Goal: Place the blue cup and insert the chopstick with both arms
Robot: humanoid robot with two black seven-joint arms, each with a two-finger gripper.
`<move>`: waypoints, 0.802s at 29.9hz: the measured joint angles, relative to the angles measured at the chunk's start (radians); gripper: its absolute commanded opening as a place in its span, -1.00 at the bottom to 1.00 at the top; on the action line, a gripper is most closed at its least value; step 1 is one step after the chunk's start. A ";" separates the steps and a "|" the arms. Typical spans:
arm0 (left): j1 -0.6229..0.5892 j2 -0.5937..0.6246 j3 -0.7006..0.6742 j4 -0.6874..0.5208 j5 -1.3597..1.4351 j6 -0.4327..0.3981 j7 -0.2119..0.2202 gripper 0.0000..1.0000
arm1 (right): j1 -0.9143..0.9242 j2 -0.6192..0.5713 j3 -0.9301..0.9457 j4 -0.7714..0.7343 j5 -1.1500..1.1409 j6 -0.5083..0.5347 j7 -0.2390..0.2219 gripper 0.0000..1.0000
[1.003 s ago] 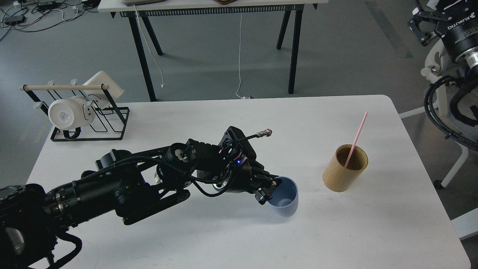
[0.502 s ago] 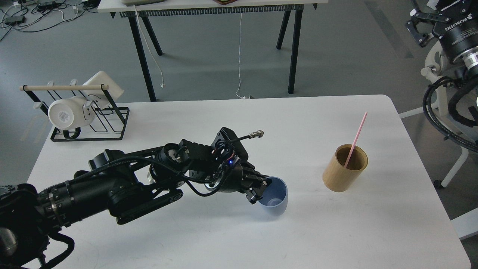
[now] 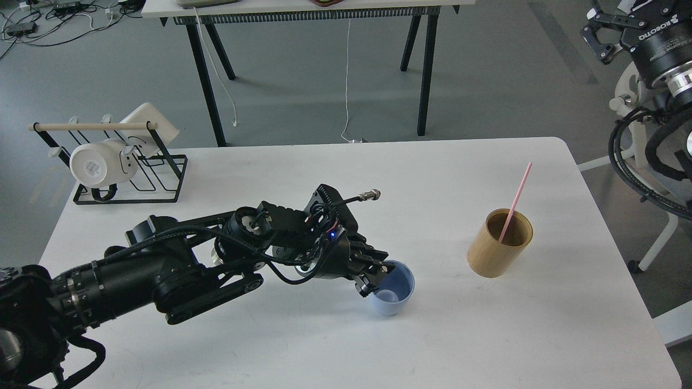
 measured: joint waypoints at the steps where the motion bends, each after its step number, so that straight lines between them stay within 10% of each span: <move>1: 0.000 0.002 -0.027 -0.011 0.000 0.000 -0.003 0.38 | -0.002 -0.012 -0.003 0.012 -0.008 0.000 -0.001 0.97; 7: 0.003 0.008 -0.247 -0.028 -0.005 0.000 -0.045 0.40 | -0.025 -0.163 -0.050 0.142 -0.184 0.000 0.003 0.95; 13: 0.005 0.017 -0.445 0.014 -0.252 0.000 -0.050 0.84 | -0.100 -0.320 -0.068 0.313 -0.421 0.000 0.004 0.95; 24: 0.004 0.051 -0.593 0.264 -1.216 0.067 -0.048 0.99 | -0.315 -0.428 -0.073 0.571 -0.943 -0.244 0.020 0.96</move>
